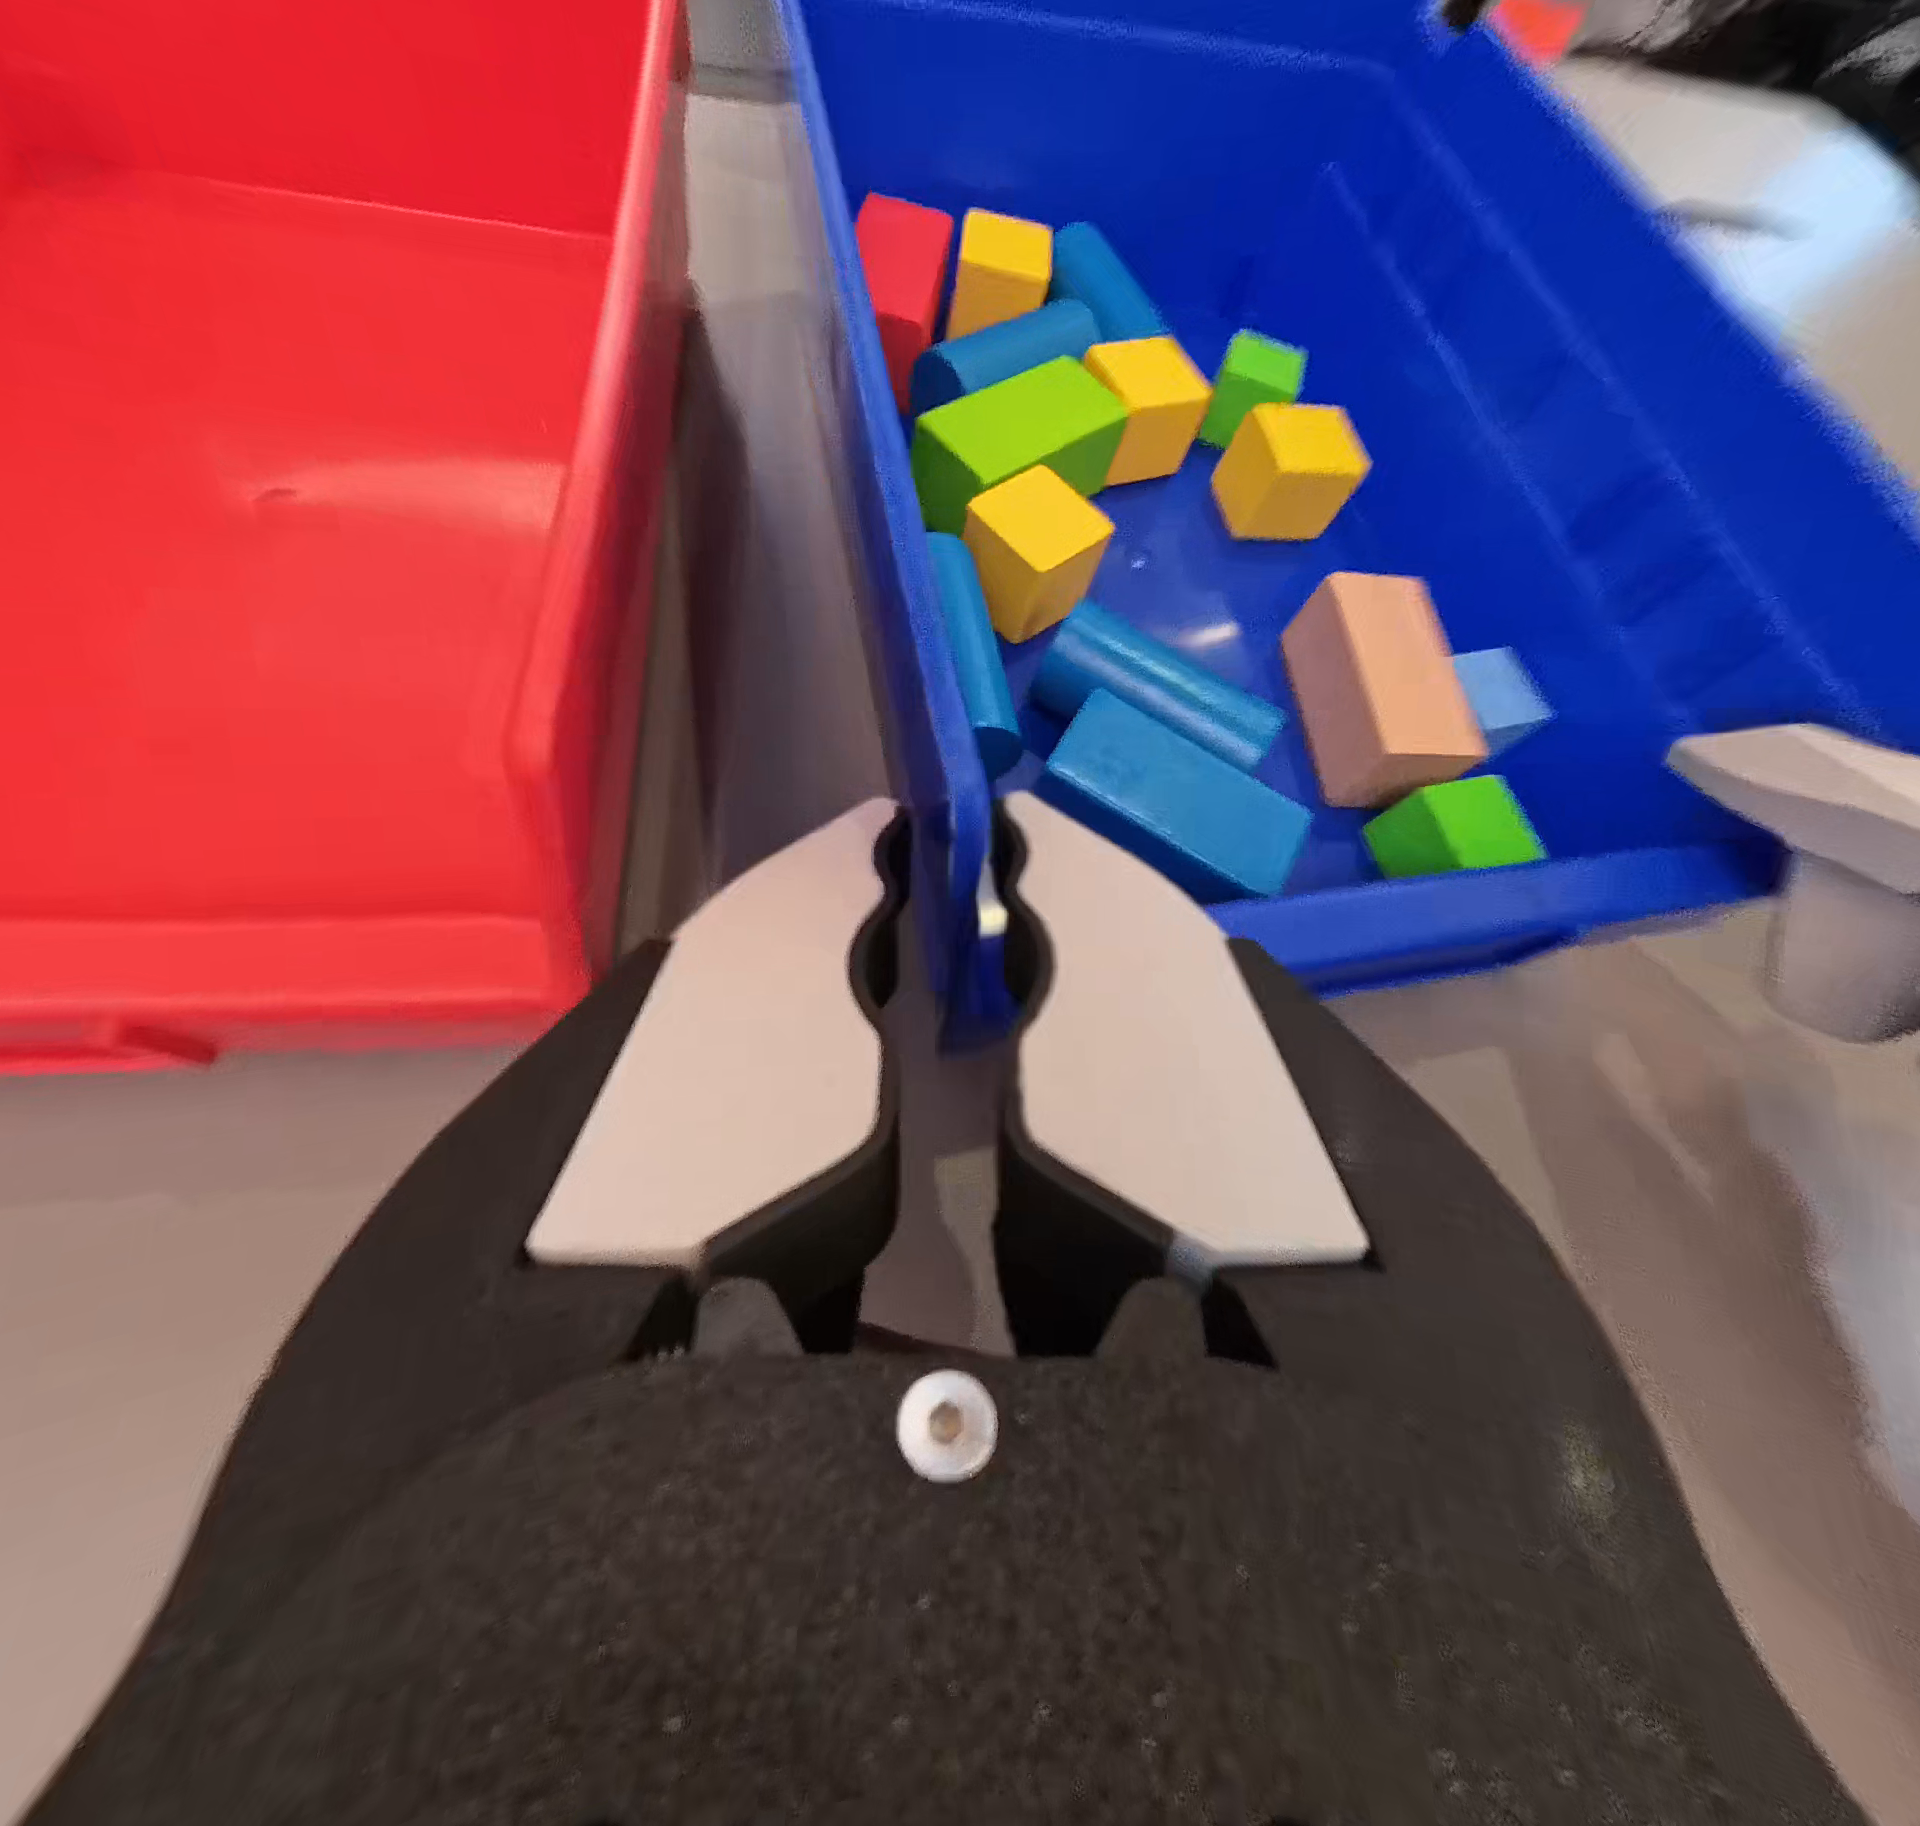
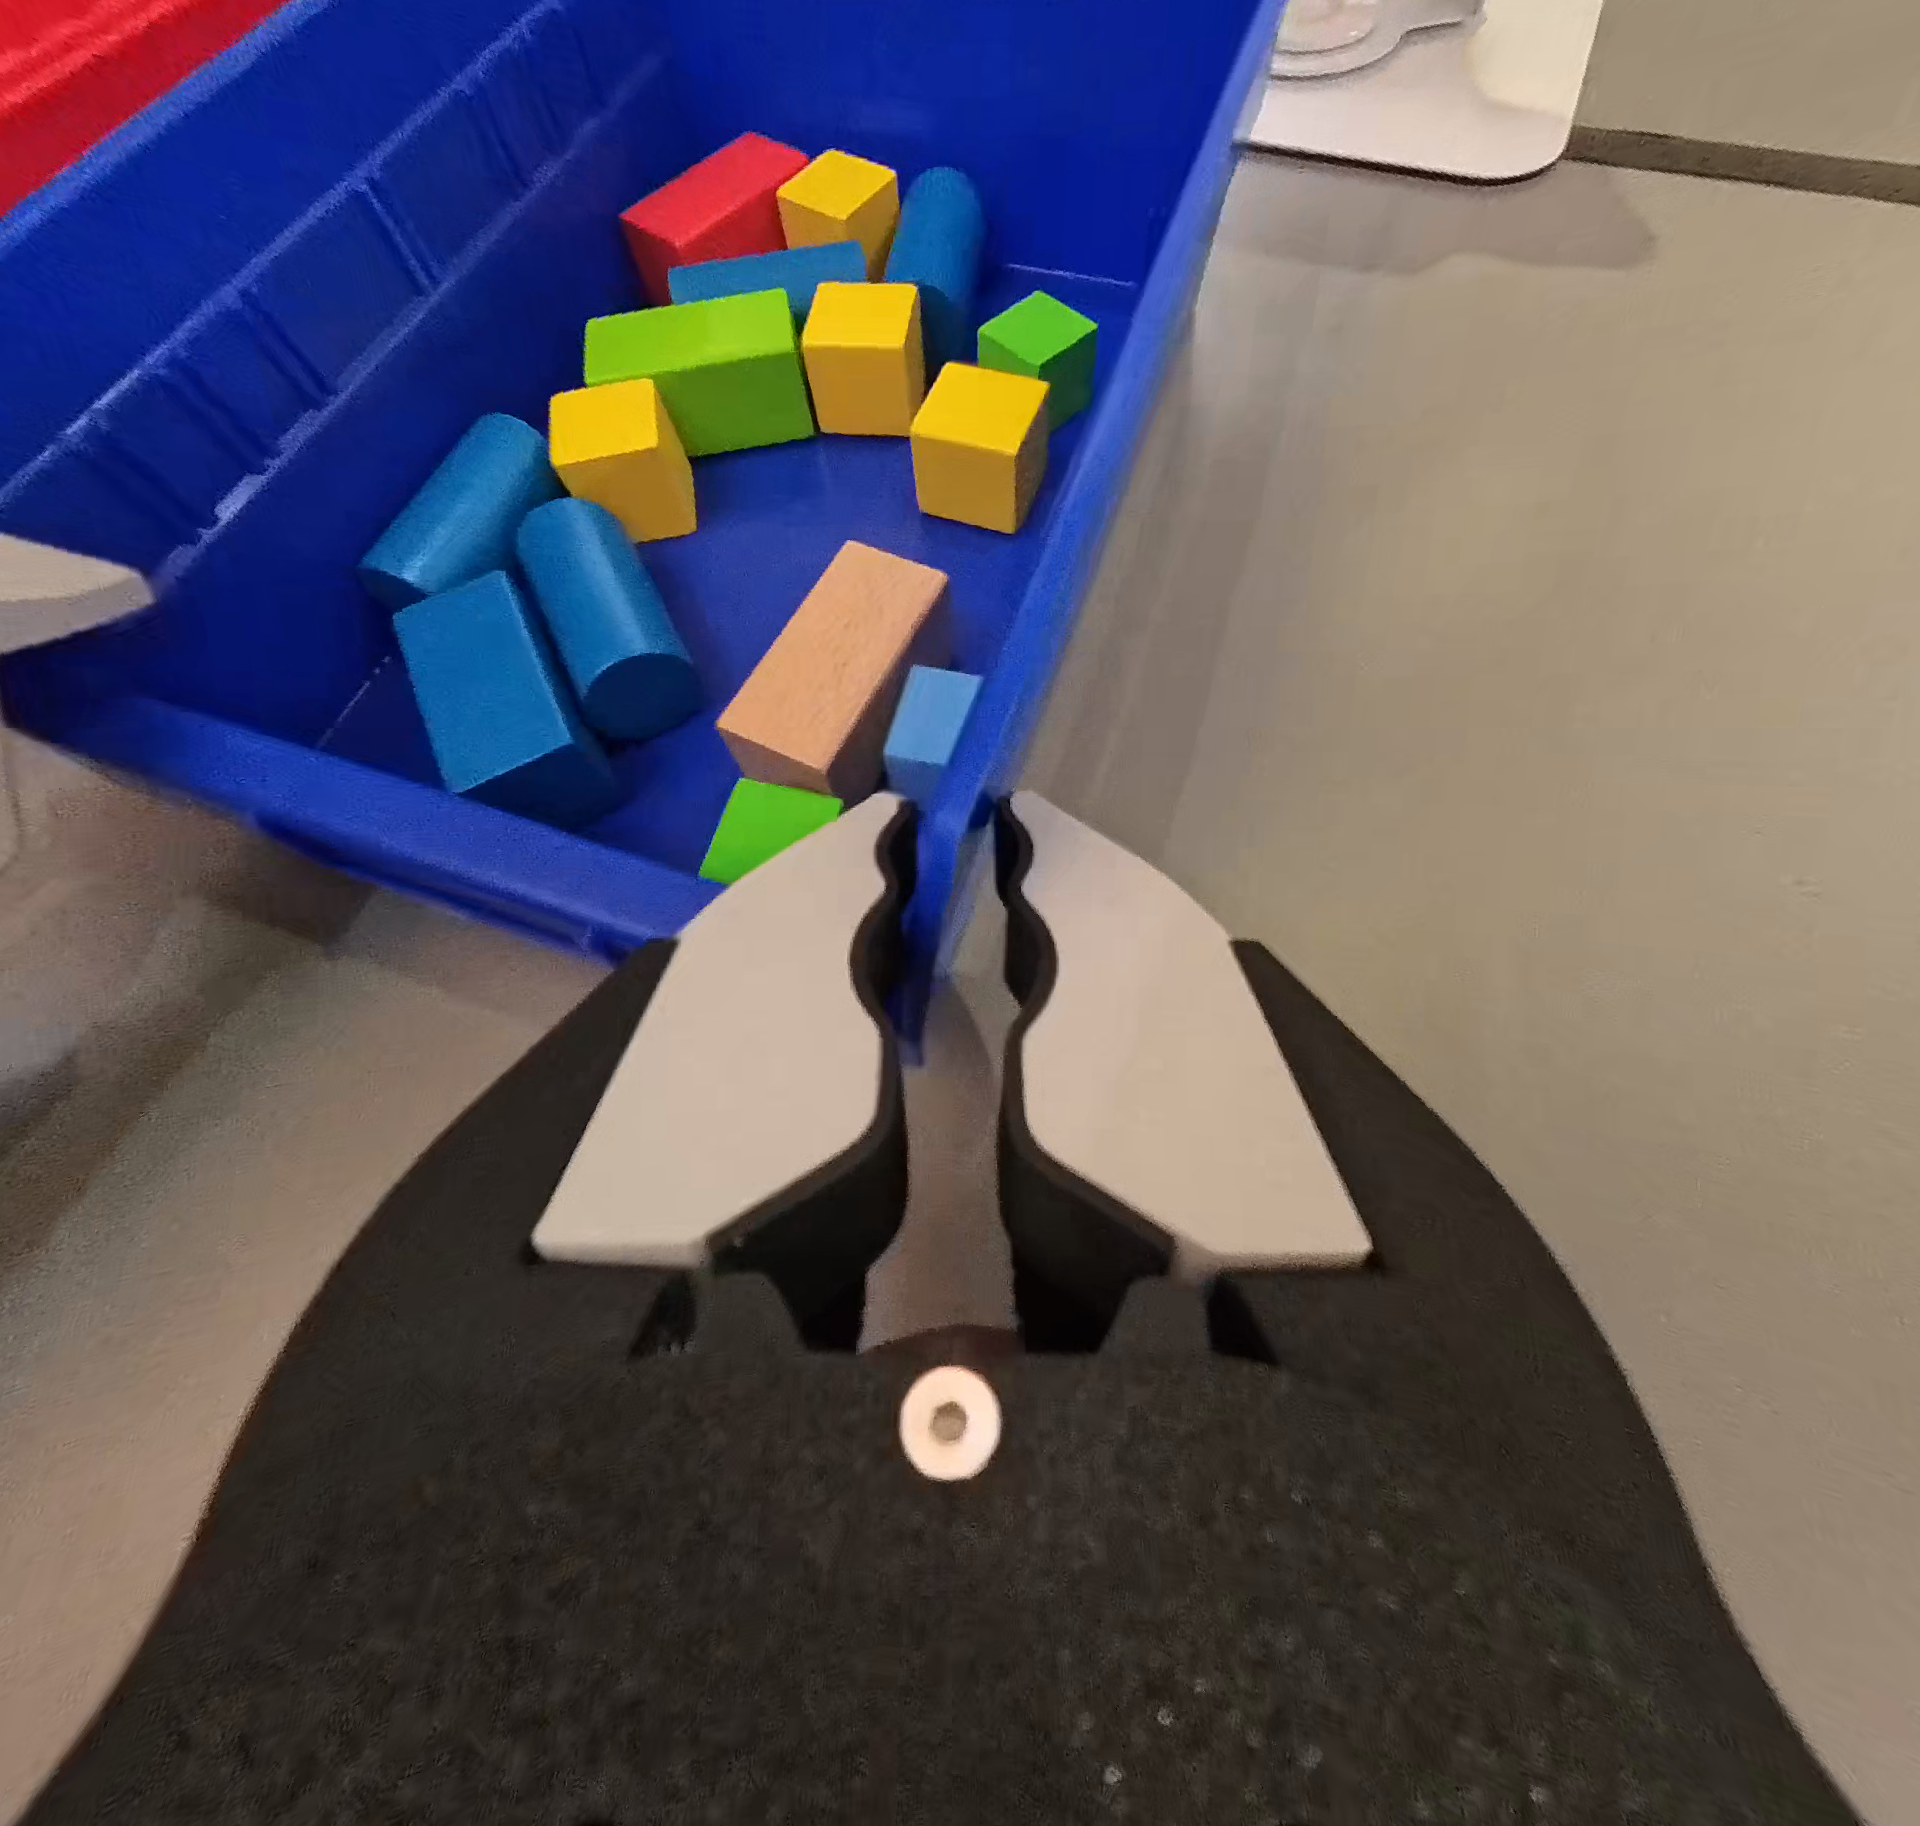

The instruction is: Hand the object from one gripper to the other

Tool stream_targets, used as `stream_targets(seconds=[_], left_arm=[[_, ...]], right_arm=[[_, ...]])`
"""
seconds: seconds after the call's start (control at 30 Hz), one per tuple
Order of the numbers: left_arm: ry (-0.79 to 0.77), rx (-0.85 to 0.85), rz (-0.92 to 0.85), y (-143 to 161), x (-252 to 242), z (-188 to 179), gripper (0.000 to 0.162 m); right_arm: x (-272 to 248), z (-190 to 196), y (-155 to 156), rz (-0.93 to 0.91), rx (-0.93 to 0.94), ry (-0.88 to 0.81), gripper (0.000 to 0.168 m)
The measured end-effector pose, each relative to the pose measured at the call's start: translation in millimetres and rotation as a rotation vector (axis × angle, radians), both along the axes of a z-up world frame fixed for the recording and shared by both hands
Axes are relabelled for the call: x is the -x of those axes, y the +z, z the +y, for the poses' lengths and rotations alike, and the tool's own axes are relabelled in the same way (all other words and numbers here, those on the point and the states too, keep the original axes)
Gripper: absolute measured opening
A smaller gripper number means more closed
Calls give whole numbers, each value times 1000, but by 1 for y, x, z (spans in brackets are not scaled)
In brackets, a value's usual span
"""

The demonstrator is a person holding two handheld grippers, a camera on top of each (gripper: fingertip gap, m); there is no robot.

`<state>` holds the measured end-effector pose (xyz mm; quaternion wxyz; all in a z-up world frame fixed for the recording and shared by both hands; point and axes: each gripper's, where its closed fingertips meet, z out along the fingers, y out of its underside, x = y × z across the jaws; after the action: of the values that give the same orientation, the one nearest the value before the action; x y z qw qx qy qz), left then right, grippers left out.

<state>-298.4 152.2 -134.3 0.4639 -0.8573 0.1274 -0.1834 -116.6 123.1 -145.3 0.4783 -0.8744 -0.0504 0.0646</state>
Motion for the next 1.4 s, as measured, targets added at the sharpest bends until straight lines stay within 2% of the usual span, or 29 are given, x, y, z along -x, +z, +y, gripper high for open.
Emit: stream_targets(seconds=[0.03,0.1,0.13,0.2,0.3,0.37,0.43,0.5,0.53,0.57,0.6,0.63,0.77,0.87,1.0,1.1,1.23,1.3,1.4], left_arm=[[-8,-10,-68,12,6,-9,25],[-31,-47,-187,42,26,-29,34],[-19,-84,-195,54,47,-36,41],[116,-172,-88,63,119,-34,42],[244,-143,16,49,218,-3,45],[251,-34,81,29,253,26,55],[223,-12,103,21,262,55,60],[191,-15,119,18,258,82,57],[156,-5,121,14,250,90,50],[127,6,119,10,241,95,34],[125,7,123,7,237,97,12],[147,1,130,6,237,97,4],[250,11,96,4,234,61,3],[334,-18,110,4,231,9,5],[432,-58,156,5,229,-62,6],[480,-86,152,5,232,-98,5],[445,-95,132,6,226,-117,5],[454,-124,123,17,226,-126,6],[441,-229,125,61,216,-136,6]], right_arm=[[-3,-7,5,6,-14,9,19],[-11,-24,21,13,-85,34,35],[-14,-35,30,13,-120,49,36],[-13,-58,45,14,-192,109,37],[0,-86,42,4,-220,243,43],[14,-94,37,-2,-251,315,49],[32,-94,32,-23,-239,382,58],[46,-94,27,-76,-226,429,68],[51,-96,25,-99,-234,448,67],[58,-99,20,-117,-233,466,64],[65,-104,15,-129,-225,474,63],[70,-104,11,-134,-227,487,63],[106,-112,13,-112,-254,543,62],[145,-107,18,-63,-228,581,61],[193,-77,29,66,-159,505,73],[206,-45,14,37,-59,334,57],[225,-33,1,44,25,288,8],[225,-38,8,-34,-7,279,5],[217,-53,43,21,-89,265,4]])
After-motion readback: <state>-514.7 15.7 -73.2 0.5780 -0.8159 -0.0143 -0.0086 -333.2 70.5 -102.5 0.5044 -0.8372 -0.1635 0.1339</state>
